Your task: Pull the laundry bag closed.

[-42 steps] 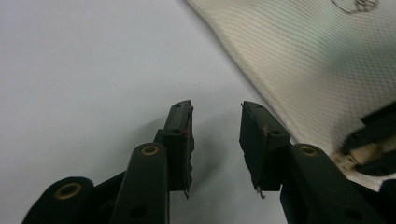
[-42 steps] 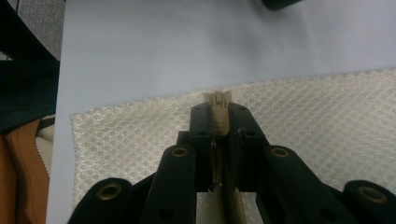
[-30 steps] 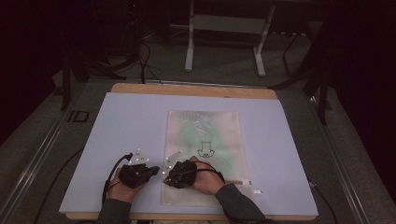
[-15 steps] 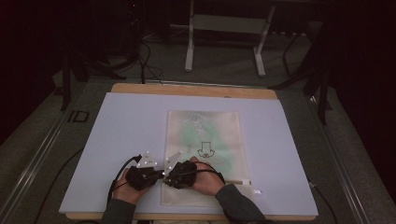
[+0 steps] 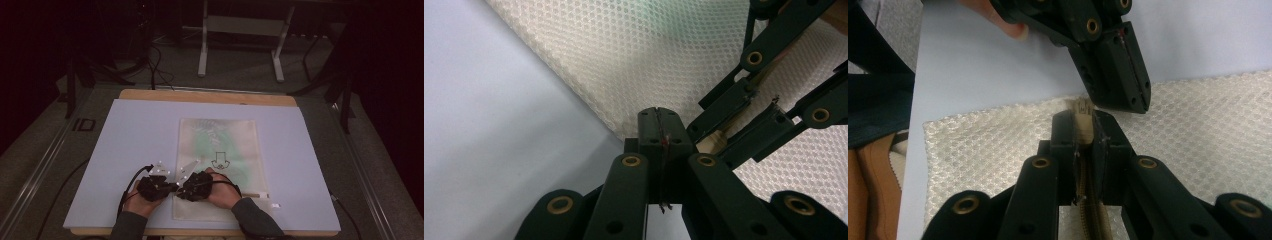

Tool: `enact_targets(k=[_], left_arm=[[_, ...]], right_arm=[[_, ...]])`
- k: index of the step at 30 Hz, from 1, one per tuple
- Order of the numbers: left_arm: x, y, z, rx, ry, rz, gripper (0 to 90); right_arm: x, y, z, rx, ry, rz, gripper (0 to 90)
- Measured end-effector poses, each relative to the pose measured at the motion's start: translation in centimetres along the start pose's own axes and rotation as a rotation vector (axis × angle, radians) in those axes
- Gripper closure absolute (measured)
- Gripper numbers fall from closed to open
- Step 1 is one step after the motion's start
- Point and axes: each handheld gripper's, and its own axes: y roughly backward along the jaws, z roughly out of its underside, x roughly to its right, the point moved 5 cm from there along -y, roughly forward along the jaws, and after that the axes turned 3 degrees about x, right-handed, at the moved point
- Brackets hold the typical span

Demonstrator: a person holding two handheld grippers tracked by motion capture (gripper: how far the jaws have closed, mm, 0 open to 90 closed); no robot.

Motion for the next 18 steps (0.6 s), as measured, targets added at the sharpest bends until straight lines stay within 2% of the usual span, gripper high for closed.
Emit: enact_targets(k=[3, 18], left_arm=[[0.13, -0.03, -0.05, -0.009, -0.013, -0.014, 89.7], [0.25, -0.09, -0.06, -0.010, -0.029, -0.028, 89.7]], right_arm=[[-0.02, 0.06, 0.05, -0.002, 0.008, 0.002, 82.0], [-0.14, 0.44, 0.11, -0.046, 0.031, 0.022, 82.4]])
